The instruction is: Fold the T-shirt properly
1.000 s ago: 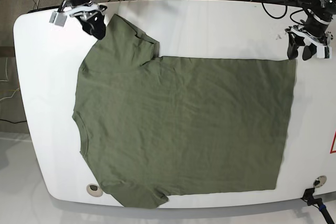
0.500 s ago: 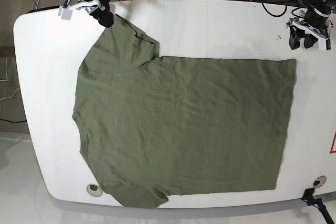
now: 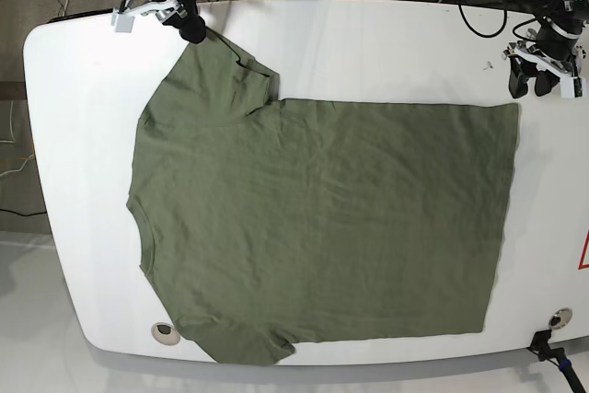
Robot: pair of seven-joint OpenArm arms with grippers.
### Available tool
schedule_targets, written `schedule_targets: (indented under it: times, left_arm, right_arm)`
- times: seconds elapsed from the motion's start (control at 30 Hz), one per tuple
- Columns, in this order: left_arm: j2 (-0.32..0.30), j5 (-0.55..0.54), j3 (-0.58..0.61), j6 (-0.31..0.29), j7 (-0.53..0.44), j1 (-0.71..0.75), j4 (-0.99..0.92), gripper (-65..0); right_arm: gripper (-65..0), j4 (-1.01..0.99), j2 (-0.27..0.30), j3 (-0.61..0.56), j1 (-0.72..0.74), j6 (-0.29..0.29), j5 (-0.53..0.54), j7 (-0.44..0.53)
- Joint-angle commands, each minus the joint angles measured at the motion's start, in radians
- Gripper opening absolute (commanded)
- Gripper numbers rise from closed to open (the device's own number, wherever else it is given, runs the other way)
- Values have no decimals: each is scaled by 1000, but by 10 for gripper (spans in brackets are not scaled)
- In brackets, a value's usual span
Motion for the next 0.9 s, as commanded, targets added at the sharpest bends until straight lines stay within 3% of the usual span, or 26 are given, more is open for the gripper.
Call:
schedule_targets:
  times: [0.0, 0.4, 0.57, 0.73, 0.8, 0.87]
  left_arm:
    - [-18, -22, -4, -5, -20, -2, 17, -329]
    - [-19, -22, -4, -5, -20, -2, 17, -329]
    - [-18, -19, -4, -5, -20, -2, 50, -329]
    - [-18, -20, -2, -5, -20, -8, 50, -329]
    - [-18, -19, -2, -5, -20, -24, 50, -329]
    - [-18, -19, -2, -5, -20, -24, 50, -329]
  right_arm:
    - [-387, -1, 8, 5, -13, 17, 5, -14]
    - [-387, -25, 5, 3, 104, 13, 5, -60]
    - [-394, -47, 2, 3, 142, 13, 5, -128]
    - [-404, -45, -32, 3, 139, 13, 5, -131]
    - [-488, -45, -32, 3, 139, 14, 5, -131]
    - [-636, -45, -32, 3, 139, 14, 4, -131]
